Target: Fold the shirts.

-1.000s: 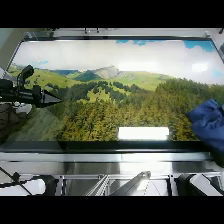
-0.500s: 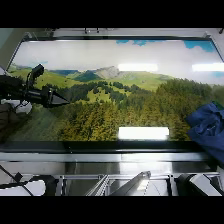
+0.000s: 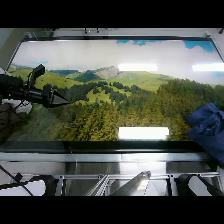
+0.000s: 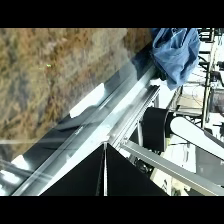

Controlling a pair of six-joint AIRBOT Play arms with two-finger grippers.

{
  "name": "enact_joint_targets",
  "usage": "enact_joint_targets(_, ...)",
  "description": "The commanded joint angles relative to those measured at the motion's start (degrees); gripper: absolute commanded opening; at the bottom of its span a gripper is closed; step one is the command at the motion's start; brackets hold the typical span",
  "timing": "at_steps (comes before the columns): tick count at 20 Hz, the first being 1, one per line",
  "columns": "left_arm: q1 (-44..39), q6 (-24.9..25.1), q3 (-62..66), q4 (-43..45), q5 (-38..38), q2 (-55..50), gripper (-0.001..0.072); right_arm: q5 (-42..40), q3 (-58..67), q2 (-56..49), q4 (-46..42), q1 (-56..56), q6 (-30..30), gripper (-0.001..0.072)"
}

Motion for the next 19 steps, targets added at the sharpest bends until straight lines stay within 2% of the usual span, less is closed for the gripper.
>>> enact_joint_targets(1, 0.04, -0.22, 0.02, 0.5, -1.55, 2.62, 0.0, -17.14, 0.72, -5.18, 7.74, 20.22, -3.02, 0.0024)
enact_joint_targets(3, 0.13, -0.48, -0.04, 1.49, -4.59, 6.05, 0.0, -22.62, 0.94, -10.84, 7.72, 27.34, -3.63, 0.0023)
enact_joint_targets(7, 0.26, -2.71, -4.31, 5.97, -12.57, 14.1, 0.002, -25.07, 2.51, -18.82, 8.07, 33.57, -8.61, 0.0023)
enact_joint_targets(10, 0.46, -2.71, -6.71, 6.34, -13.99, 17.29, 0.0018, -25.55, 2.49, -18.97, 10.8, 33.7, -10.78, 0.0023)
enact_joint_targets(19, 0.44, -2.8, -6.86, 6.25, -15.43, 21.27, 0.0018, -24.61, 2.47, -19.37, 10.95, 33.77, -10.67, 0.0024)
